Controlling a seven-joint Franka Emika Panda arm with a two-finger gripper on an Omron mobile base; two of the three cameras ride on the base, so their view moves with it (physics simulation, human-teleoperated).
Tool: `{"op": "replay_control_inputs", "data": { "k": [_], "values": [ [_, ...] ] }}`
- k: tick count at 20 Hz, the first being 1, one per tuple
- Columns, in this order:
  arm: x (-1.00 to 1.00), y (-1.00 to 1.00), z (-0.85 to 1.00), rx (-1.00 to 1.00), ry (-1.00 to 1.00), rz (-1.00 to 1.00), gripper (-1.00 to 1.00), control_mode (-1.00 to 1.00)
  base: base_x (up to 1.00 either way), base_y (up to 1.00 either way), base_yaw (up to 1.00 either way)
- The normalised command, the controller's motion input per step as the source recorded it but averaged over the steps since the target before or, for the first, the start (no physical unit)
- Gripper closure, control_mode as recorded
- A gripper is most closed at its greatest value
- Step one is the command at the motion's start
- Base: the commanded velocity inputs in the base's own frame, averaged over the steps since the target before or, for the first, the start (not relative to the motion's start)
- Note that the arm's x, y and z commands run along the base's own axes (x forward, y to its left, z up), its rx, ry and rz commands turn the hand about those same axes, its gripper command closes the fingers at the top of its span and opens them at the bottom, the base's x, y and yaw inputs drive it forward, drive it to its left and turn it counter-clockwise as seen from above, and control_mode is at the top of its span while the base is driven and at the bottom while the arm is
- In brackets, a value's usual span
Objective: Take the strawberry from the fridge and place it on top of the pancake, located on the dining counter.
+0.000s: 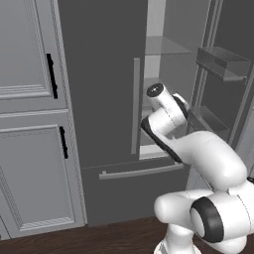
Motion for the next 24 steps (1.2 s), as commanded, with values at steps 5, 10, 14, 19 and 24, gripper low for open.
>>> {"op": "replay_control_inputs", "data": {
  "k": [5, 10, 14, 19, 24],
  "values": [
    [0.30, 0.85, 0.42, 0.50, -0.67, -0.26, -1.00, -1.00, 0.00, 0.00, 0.00],
    [0.20, 0.32, 0.59, 0.58, -0.51, -0.20, -1.00, -1.00, 0.00, 0.00, 0.00],
    [0.40, 0.16, 0.97, 0.58, -0.03, 0.02, -1.00, -1.00, 0.00, 0.00, 0.00],
    [0.47, 0.16, 0.52, 0.10, 0.02, 0.17, -1.00, -1.00, 0.00, 0.00, 0.00],
    [0.25, 0.14, -0.04, -0.34, 0.00, 0.11, -1.00, -1.00, 0.00, 0.00, 0.00]
  ]
}}
